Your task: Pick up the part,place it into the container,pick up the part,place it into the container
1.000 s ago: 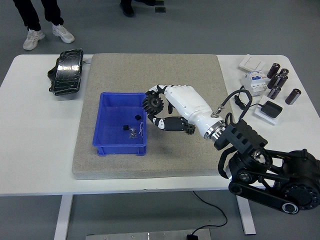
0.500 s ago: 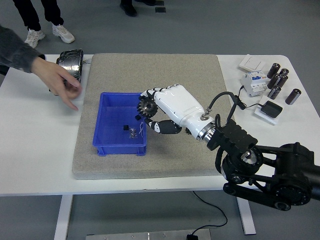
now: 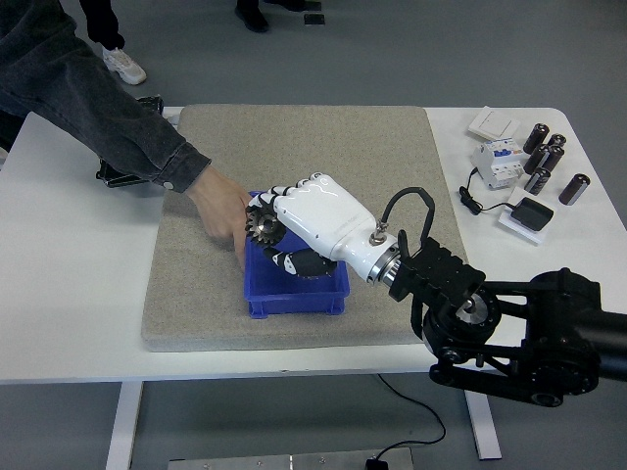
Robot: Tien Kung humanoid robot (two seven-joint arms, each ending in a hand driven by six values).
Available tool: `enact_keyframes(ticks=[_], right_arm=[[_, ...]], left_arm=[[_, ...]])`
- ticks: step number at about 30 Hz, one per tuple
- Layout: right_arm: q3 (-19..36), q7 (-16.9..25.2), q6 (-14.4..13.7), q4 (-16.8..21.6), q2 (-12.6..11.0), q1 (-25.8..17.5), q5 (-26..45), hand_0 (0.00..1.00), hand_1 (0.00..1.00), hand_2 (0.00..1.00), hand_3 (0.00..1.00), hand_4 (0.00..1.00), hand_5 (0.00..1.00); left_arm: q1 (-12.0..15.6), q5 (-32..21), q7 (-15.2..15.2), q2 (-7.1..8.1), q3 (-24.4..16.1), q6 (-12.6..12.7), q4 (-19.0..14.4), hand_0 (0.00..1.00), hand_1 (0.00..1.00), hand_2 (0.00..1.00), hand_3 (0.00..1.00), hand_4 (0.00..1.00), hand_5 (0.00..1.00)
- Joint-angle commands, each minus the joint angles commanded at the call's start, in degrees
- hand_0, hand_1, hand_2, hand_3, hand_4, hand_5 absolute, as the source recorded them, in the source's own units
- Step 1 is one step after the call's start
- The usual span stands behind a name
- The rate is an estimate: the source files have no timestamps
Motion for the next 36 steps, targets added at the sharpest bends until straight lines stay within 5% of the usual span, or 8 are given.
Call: enact_keyframes(ticks=[14,15,20,21,26,27,36], right_arm=[[-0.6,0.9,0.5,-5.4,0.3,0.6,4.0,0.195,0.31,0.517,0.666,0.312,0.002],[-0.5,1.2,1.0,-5.6,0.3,0.6,4.6,0.354,0.579,0.66,0.688,0.517,0.085],[0.2,2.5,2.3,-6.1,0.4,0.4,6.5,0.354,0.579,0.66,0.688,0.517,0.085],[0.3,2.7,2.4,-6.1,0.4,0.5,6.6,0.643,0.722,0.743,0.725,0.711,0.19],[0.7,3.2,3.0,-6.1,0.3,0.6,6.9,0.643,0.722,0.743,0.725,0.711,0.19],[0.7,3.2,3.0,-6.1,0.3,0.6,6.9,0.756,0.784,0.772,0.782,0.859,0.317],[0.5,3.4,4.0,-6.6,0.3,0.4,6.3,0.763,0.786,0.772,0.784,0.902,0.337]], left_arm=[[-0.3,0.0,-0.1,-0.06,0.0,0.0,0.0,0.691,0.682,0.679,0.704,0.716,0.322],[-0.4,0.0,-0.1,-0.05,0.0,0.0,0.1,0.691,0.682,0.678,0.704,0.717,0.323],[-0.4,0.0,-0.1,-0.1,0.0,0.0,0.1,0.691,0.682,0.678,0.704,0.717,0.323],[-0.3,0.0,-0.1,-0.12,0.0,0.0,0.1,0.691,0.683,0.678,0.705,0.717,0.325],[-0.4,0.0,-0.2,-0.12,0.0,0.0,0.1,0.691,0.683,0.678,0.705,0.717,0.325],[-0.4,0.0,-0.2,-0.11,-0.1,0.0,0.1,0.691,0.682,0.679,0.705,0.718,0.329],[-0.5,0.2,-0.2,-0.08,-0.2,-0.2,0.2,0.691,0.682,0.679,0.698,0.719,0.332]])
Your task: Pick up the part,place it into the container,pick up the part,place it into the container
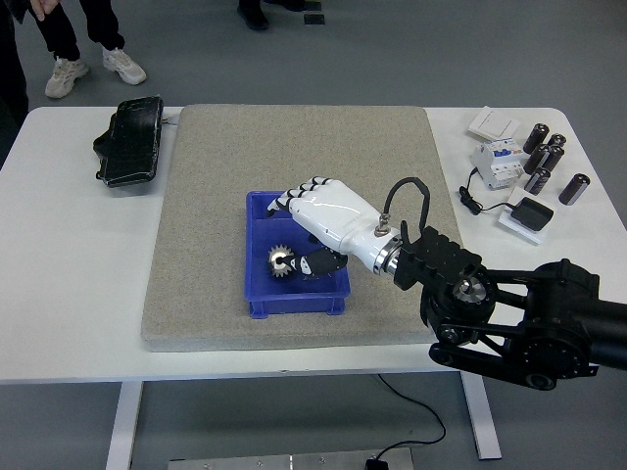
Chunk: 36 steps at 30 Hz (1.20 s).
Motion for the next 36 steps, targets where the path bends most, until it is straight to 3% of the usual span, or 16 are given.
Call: enact_keyframes(ticks=[8,9,14,15,20,21,26,27,36], right_arm=[[1.8,0.4,-0.6,0.6,-0.6,-0.9,1.2,0.763,0.788,0.772,0.784,0.911,0.341],[2.5,0.4,-0.8,1.0,-0.9,-1.2,1.5,0.722,0.754,0.752,0.775,0.924,0.363],[6.8,0.4,-1.7,2.3,-3.8,-2.9,3.2,0.722,0.754,0.752,0.775,0.924,0.363],[7.9,0.4,-2.0,2.6,-4.6,-3.4,3.4,0.493,0.635,0.707,0.754,0.892,0.328],[11.3,0.5,-2.8,2.4,-8.1,-5.9,3.6,0.493,0.635,0.707,0.754,0.892,0.328],[11.2,0.4,-2.6,2.0,-8.9,-6.3,2.9,0.384,0.569,0.699,0.72,0.813,0.253],[8.9,0.5,-1.7,-0.1,-10.6,-7.4,0.7,0.384,0.569,0.699,0.72,0.813,0.253],[8.2,0.6,-1.5,-0.8,-10.9,-7.6,0.2,0.354,0.553,0.703,0.721,0.732,0.15],[2.9,1.4,-0.8,-5.1,-10.0,-7.2,-1.8,0.357,0.551,0.706,0.722,0.727,0.148]], left_arm=[[0.2,0.1,0.1,-0.11,-0.1,0.1,-0.1,0.691,0.682,0.679,0.695,0.717,0.335],[0.2,0.1,0.1,-0.14,0.0,0.1,-0.1,0.691,0.682,0.679,0.693,0.716,0.336],[0.3,-0.2,0.0,-0.31,0.1,0.1,0.0,0.691,0.682,0.679,0.693,0.716,0.336],[0.3,-0.3,0.0,-0.34,0.2,0.1,0.0,0.691,0.682,0.679,0.694,0.715,0.336],[0.4,-0.5,-0.1,-0.45,0.2,0.1,0.0,0.691,0.682,0.679,0.694,0.715,0.336],[0.4,-0.6,-0.1,-0.48,0.2,0.1,0.0,0.691,0.682,0.678,0.69,0.715,0.338],[0.4,-0.6,-0.2,-0.57,0.2,0.1,0.0,0.691,0.682,0.678,0.69,0.715,0.338],[0.4,-0.7,-0.3,-0.6,0.2,0.1,0.0,0.691,0.681,0.678,0.686,0.713,0.339],[0.3,-0.2,-0.1,-0.65,-0.1,0.2,-0.1,0.692,0.681,0.678,0.681,0.714,0.343]])
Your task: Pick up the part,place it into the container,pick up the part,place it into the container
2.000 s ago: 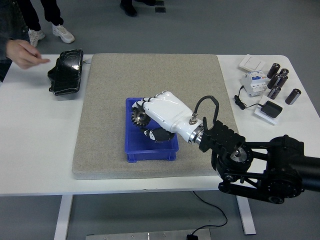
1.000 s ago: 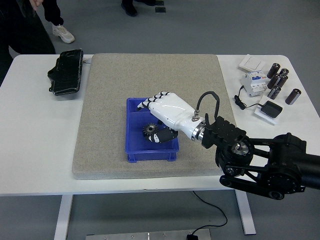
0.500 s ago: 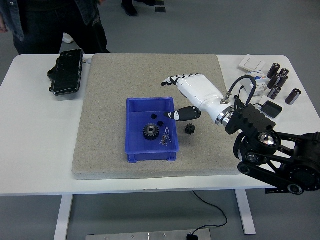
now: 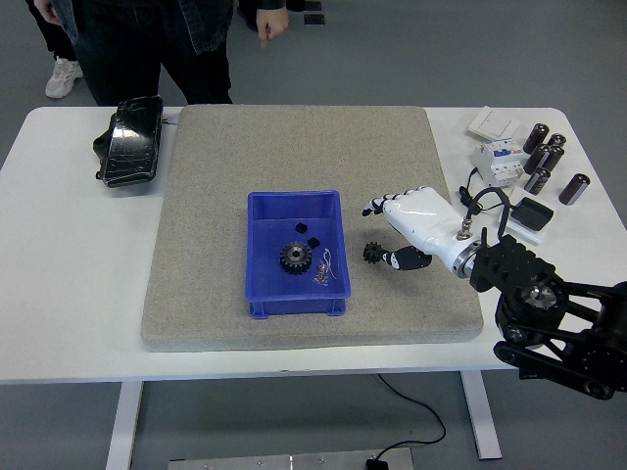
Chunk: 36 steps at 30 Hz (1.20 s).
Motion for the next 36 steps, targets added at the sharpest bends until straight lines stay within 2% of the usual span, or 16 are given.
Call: enact_keyframes(ticks=[9,14,15,20,32,33,36], right_arm=[[-3.9,1.1,0.5,-3.3,1.8,2.5,2.4,0.358,0.555,0.71,0.723,0.728,0.152],[-5.6,1.8,1.7,-4.9,3.0,4.3,4.5,0.358,0.555,0.71,0.723,0.728,0.152],[-5.7,1.9,2.0,-5.2,3.2,4.6,4.9,0.364,0.569,0.726,0.75,0.775,0.195],[-6.7,2.3,2.7,-7.2,4.1,5.7,6.7,0.364,0.569,0.726,0.75,0.775,0.195],[-9.0,2.8,2.8,-9.6,4.3,6.6,8.6,0.367,0.572,0.725,0.745,0.783,0.204],[-9.1,2.8,2.7,-9.6,4.2,6.5,8.6,0.35,0.536,0.7,0.712,0.759,0.192],[-9.3,2.9,2.5,-9.5,4.1,6.4,8.6,0.35,0.536,0.7,0.712,0.759,0.192]], left_arm=[[-0.3,0.7,0.2,0.06,-0.3,-0.1,0.0,0.692,0.681,0.676,0.672,0.709,0.347],[-0.4,1.1,0.2,0.14,-0.5,-0.1,0.0,0.692,0.681,0.676,0.672,0.709,0.347],[-0.5,1.1,0.2,0.15,-0.5,-0.1,0.0,0.691,0.681,0.673,0.662,0.706,0.348],[-0.6,1.4,0.2,0.18,-0.6,-0.1,0.0,0.691,0.681,0.673,0.662,0.706,0.348],[-0.7,1.1,-0.3,0.28,-0.5,0.1,0.1,0.691,0.681,0.671,0.655,0.709,0.367],[-0.7,1.0,-0.4,0.28,-0.5,0.1,0.1,0.691,0.681,0.672,0.655,0.71,0.371],[-0.7,0.6,-0.7,0.25,-0.3,0.2,0.1,0.691,0.681,0.672,0.655,0.71,0.371]])
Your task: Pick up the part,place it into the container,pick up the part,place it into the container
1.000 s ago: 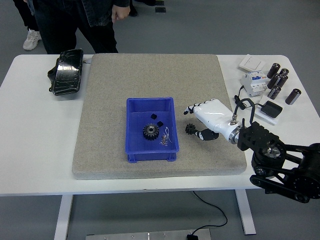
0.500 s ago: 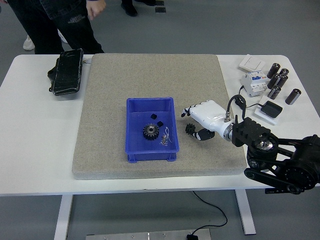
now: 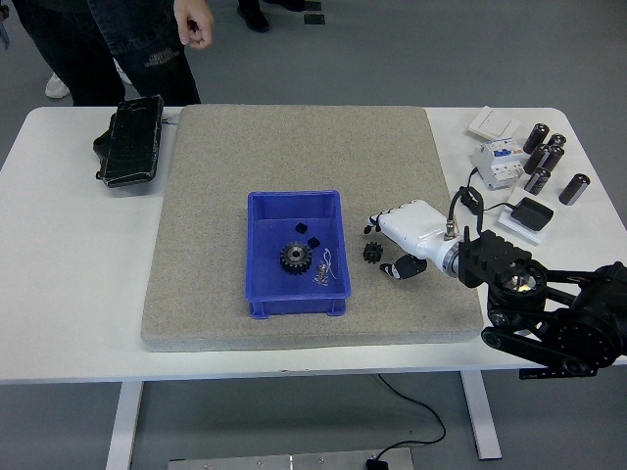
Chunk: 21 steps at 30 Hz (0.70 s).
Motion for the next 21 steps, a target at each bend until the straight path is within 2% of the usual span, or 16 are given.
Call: enact_keyframes(ticks=[2,3,8,9,21], right_arm=[[0.0,0.0,-0.1,0.0,-0.1,-0.1,0.0,0.35,0.536,0.7,0.712,0.759,0.192],[0.0,0.0,-0.2,0.0,-0.1,-0.2,0.0,0.285,0.471,0.616,0.677,0.588,0.107],[0.0,0.0,-0.8,0.1,-0.3,-0.4,0.4,0.285,0.471,0.616,0.677,0.588,0.107],[0.0,0.0,-0.9,0.1,-0.2,-0.4,0.6,0.283,0.436,0.555,0.678,0.543,0.021],[0.0,-0.1,-2.0,-0.1,-0.1,-0.6,1.5,0.261,0.39,0.511,0.677,0.51,0.002]], left_arm=[[0.1,-0.1,0.0,-0.02,0.0,0.1,0.0,0.691,0.681,0.672,0.655,0.71,0.371],[0.1,-0.2,-0.1,-0.03,0.1,0.1,0.0,0.691,0.681,0.671,0.653,0.707,0.374],[0.2,-0.5,-0.1,-0.08,0.2,0.2,-0.1,0.691,0.681,0.671,0.653,0.707,0.374],[0.2,-0.5,-0.1,-0.09,0.2,0.2,-0.1,0.691,0.681,0.671,0.652,0.705,0.381],[0.4,-0.7,-0.2,-0.16,0.3,0.3,-0.1,0.691,0.681,0.671,0.649,0.706,0.389]])
